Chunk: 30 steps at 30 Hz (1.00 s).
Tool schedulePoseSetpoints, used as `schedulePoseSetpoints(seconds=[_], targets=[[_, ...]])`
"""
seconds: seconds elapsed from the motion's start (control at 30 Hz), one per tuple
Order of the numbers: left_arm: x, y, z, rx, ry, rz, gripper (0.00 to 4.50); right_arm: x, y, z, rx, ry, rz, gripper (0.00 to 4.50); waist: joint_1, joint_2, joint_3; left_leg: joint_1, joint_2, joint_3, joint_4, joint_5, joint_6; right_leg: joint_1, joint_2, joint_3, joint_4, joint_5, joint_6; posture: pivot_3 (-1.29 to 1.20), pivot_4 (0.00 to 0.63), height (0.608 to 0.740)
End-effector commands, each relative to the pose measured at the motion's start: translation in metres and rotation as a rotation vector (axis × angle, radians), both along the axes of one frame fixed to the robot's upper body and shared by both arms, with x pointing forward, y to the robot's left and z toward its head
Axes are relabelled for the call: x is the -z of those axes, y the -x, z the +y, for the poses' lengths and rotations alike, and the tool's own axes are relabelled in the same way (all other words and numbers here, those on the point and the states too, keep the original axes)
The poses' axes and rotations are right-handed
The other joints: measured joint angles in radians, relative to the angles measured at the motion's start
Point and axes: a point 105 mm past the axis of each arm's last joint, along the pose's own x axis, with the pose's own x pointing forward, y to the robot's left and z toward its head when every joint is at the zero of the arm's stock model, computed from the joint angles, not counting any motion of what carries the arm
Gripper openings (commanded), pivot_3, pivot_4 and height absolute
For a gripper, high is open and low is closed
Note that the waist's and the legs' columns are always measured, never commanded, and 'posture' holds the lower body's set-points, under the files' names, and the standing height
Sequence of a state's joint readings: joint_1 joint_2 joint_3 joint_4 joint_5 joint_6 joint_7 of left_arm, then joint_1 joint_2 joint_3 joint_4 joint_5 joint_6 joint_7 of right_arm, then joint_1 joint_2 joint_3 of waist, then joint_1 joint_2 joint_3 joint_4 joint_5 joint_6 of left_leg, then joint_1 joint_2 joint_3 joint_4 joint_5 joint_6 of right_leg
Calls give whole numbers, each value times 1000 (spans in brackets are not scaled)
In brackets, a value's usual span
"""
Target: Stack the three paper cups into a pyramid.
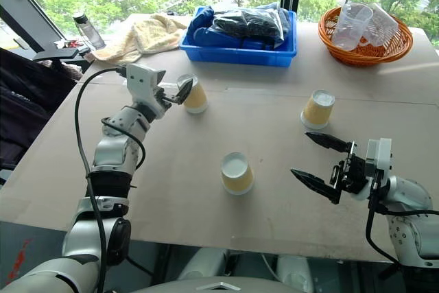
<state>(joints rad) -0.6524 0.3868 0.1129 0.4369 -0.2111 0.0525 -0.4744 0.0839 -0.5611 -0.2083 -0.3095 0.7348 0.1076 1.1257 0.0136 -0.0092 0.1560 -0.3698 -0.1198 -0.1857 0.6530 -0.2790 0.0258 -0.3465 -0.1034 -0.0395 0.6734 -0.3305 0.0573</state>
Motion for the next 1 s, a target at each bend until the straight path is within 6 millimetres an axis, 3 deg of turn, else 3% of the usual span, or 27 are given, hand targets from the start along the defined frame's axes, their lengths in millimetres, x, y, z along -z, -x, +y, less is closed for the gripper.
schedulePoseSetpoints(seconds=[0.03,1.0], targets=[[7,-6,-2,25,-28,21,4461,-15,2,3,-4,-7,-58,4500,-1,0,0,0,0,0,0,0,0,0,0,0,1,0,0,0,150,740],[9,0,-4,130,0,-38,4461,-20,4,10,26,-22,-59,4500,-2,0,-1,0,0,0,2,0,0,-1,0,1,6,0,0,0,150,740]])
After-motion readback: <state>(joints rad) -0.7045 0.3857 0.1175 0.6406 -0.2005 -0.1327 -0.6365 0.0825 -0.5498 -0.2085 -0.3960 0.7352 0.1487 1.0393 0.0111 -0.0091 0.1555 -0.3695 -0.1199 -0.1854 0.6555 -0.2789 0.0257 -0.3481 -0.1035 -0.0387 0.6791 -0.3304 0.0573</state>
